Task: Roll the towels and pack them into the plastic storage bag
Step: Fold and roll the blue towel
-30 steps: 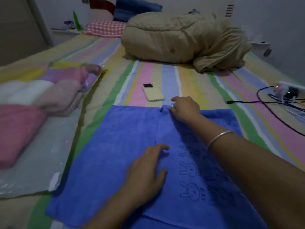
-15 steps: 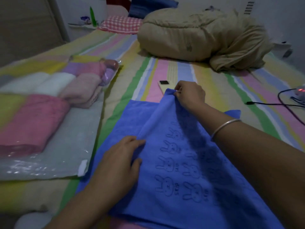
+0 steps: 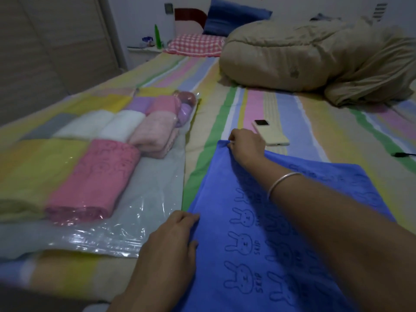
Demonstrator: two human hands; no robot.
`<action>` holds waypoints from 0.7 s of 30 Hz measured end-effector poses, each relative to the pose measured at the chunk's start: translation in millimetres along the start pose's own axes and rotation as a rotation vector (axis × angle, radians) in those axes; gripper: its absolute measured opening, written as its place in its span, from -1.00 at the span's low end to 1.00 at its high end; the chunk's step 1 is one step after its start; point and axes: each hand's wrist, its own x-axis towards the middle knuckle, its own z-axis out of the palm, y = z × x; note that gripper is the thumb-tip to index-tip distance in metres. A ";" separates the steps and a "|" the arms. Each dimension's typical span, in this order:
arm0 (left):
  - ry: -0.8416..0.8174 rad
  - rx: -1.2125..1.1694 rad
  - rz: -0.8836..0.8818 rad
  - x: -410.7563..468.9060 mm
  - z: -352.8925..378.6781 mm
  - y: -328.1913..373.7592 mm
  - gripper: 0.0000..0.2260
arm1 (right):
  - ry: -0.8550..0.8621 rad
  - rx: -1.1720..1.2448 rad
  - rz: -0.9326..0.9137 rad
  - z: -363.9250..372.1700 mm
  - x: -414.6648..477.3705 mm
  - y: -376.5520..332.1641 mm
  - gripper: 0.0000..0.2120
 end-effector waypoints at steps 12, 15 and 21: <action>0.017 0.244 -0.152 -2.6 0.4 15.5 -0.57 | -0.161 0.281 -0.137 9.8 -22.6 14.2 -0.64; 0.004 0.377 -0.165 -3.2 2.6 23.5 -0.61 | -0.235 0.330 -0.239 -9.2 -51.3 22.8 -0.50; 0.162 0.620 -0.019 -5.6 10.6 51.9 -0.57 | -0.348 -0.075 -0.012 -51.3 -116.8 81.6 -0.43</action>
